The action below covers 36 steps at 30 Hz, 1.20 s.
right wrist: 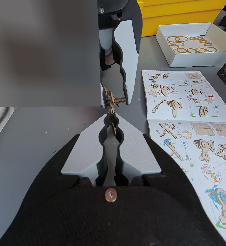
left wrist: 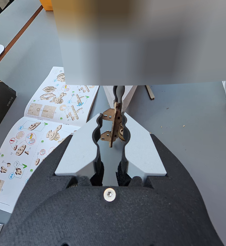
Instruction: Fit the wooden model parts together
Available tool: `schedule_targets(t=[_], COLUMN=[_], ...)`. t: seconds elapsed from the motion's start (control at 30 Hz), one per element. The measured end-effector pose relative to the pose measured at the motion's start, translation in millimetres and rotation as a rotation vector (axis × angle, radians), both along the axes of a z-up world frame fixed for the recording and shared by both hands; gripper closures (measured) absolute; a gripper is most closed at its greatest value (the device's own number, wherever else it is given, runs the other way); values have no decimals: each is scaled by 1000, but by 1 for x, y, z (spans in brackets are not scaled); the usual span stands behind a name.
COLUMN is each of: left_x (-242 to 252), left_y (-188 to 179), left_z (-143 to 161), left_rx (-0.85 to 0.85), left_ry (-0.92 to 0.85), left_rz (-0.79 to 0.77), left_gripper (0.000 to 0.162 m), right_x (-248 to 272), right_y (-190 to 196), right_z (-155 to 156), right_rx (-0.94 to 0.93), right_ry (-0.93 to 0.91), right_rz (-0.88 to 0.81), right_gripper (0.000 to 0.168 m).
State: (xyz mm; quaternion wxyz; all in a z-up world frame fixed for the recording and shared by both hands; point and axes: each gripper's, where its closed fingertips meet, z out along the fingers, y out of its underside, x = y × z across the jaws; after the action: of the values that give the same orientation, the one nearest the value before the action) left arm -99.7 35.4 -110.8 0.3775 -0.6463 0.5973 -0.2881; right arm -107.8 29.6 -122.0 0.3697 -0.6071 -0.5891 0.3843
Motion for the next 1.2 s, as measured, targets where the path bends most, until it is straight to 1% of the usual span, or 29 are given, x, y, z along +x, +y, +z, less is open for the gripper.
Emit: schedule_targets(t=[0.3,1.2], left_x=[-1,-2], left_y=[1,-3], left_z=[1,-1], left_rx=[24,42], left_ry=[-47,-28], left_rz=[15,-12], left_gripper=[136,136], right_x=[-1,-4], right_y=[-1,-4], right_z=[0,0], right_rx=[6,72], right_ry=[-5,-27], right_rz=[-24,-37], right_gripper=[166,167])
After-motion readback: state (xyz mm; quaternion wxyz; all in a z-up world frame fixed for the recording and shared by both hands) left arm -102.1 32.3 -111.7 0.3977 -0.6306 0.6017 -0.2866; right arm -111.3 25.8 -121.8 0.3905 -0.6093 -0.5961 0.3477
